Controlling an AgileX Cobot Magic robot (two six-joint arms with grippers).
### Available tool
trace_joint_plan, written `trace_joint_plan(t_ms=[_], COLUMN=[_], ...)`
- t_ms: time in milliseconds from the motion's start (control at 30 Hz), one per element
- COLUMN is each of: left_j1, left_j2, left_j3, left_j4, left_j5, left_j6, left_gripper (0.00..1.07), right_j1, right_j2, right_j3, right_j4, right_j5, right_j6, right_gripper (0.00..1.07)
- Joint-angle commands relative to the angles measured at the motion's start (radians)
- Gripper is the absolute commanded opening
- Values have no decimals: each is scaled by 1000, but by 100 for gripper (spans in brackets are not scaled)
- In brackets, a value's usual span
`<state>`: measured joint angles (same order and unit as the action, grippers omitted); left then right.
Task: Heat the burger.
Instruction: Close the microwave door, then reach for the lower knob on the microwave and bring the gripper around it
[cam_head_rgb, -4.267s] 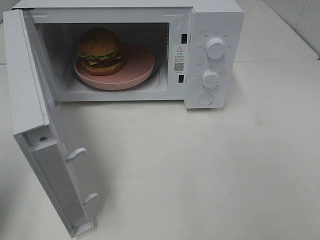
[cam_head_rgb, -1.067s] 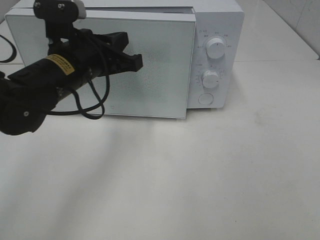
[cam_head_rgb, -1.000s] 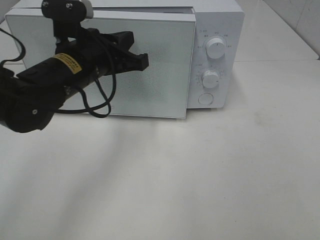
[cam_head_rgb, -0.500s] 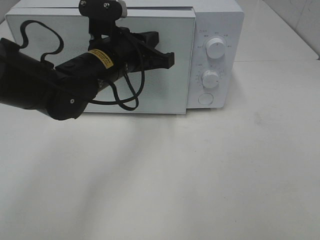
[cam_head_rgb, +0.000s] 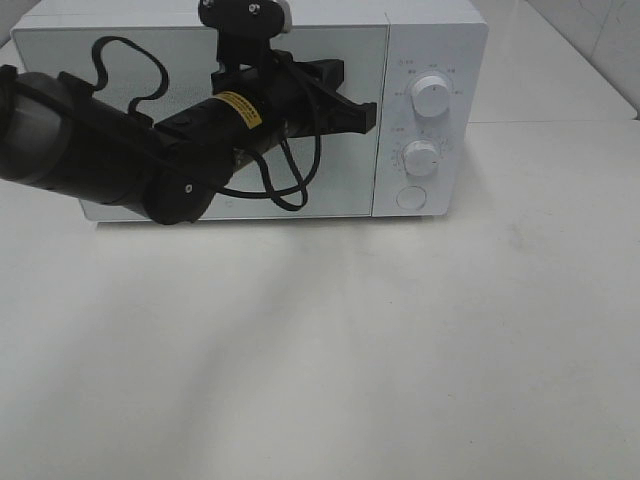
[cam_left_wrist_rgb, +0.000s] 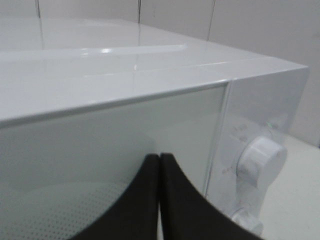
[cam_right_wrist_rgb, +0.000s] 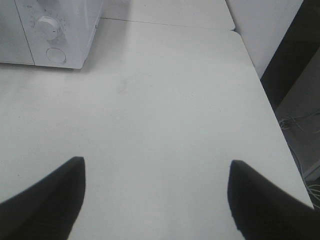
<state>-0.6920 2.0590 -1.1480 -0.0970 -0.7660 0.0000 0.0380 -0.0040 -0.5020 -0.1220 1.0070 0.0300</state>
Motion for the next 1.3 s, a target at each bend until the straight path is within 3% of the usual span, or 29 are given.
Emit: trace_joint_plan(t_ms=[33,367,567,667,700,733,767,800,833,867,933,967,1100,1300], left_j1=[24,4,-37,-37,-40,-40,-40,-41,-42,-42,-42,-42,-42,-42], left_j2=[13,-29,-154,-165,-193,-222,-222,-233,-256,-256,-293,-293,-365,-435], left_j3=[-44,-25,117,133,162,181,181,184,184,184,184,184,184,184], left_j4=[-106,-35,-13,-10,30,75,75,87,90,90,78,78,72,72], left_j5=[1,96,122,127,168,258,258,304,433,433,629,629,918,1106], left_j6=[0,0,0,0,0,0,0,0,0,0,-7,-7,-6,-6], left_gripper=[0,0,2,5,17,39,39,51,76,76,103,103,102,102], right_j1=[-3,-3,-3,-3,-3,-3,-3,-3,-3,-3,-3,-3,-3,-3], right_j2=[-27,-27,-27,-27,-27,-27,-27,-27,-27,-27,-27,-27,-27,-27], right_j3=[2,2,2,2,2,2,2,2,2,2,2,2,2,2], right_j4=[0,0,0,0,0,0,0,0,0,0,0,0,0,0], right_j5=[-15,-15,-15,-15,-15,-15,-15,-15,-15,-15,-15,-15,-15,-15], right_j6=[8,8,8,8,8,8,8,8,8,8,8,8,8,8], right_gripper=[76,76,76,76,76,76,76,76,76,76,76,76,76,76])
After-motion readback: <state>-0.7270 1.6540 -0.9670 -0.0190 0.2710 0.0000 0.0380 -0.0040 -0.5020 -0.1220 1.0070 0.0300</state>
